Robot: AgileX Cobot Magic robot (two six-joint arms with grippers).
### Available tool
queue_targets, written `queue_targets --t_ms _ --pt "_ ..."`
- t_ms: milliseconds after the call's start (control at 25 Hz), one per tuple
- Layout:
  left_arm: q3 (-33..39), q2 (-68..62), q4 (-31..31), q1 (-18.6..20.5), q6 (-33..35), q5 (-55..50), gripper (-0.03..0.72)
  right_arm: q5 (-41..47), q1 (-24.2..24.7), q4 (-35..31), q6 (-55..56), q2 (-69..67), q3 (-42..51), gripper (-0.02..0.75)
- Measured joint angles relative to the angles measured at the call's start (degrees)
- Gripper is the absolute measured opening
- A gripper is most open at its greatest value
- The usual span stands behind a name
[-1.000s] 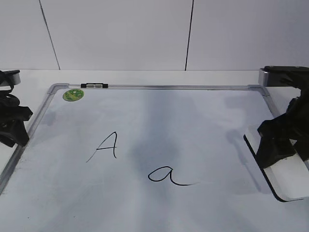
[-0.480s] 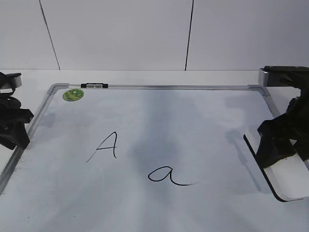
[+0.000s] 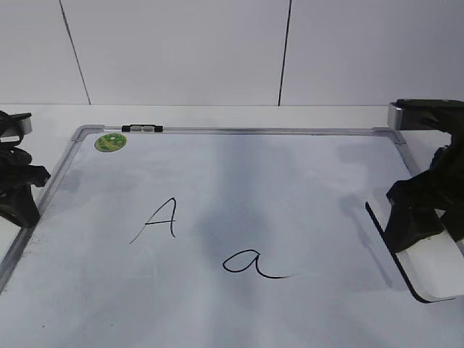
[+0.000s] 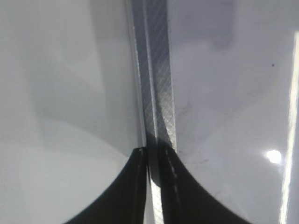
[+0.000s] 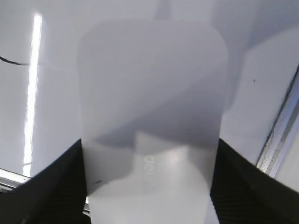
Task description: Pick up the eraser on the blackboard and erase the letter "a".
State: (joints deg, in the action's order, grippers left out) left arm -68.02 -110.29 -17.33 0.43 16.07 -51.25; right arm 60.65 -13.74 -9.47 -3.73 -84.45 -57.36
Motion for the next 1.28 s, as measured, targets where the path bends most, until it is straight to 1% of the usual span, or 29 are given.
queue_targets --t_ms 240,480,760,880,1120,1280 --pt "0.0 0.0 0.0 0.1 -0.1 0.0 0.049 0.0 0.0 0.2 -0.1 -0.2 0.0 0.569" --pt "-0.7 -1.0 -0.4 0.2 -0.1 -0.9 0.049 0.3 -4.0 3.0 0.2 -2.4 -0.8 0.569" --pt "-0.9 -1.1 -0.7 0.3 -0.1 -1.2 0.048 1.1 -5.2 3.3 0.5 -5.8 -6.9 0.569" --pt "-0.9 -1.1 -0.7 0.4 -0.1 -1.2 0.048 1.7 -7.3 3.4 0.5 -8.1 -9.1 0.569" --pt "-0.9 -1.1 -0.8 0.4 -0.1 -1.2 0.048 2.0 -13.6 3.4 0.6 -14.5 -11.9 0.569" --pt "-0.9 -1.1 -0.8 0.4 -0.1 -1.2 0.048 1.6 -16.7 3.4 0.6 -18.5 -14.0 0.569"
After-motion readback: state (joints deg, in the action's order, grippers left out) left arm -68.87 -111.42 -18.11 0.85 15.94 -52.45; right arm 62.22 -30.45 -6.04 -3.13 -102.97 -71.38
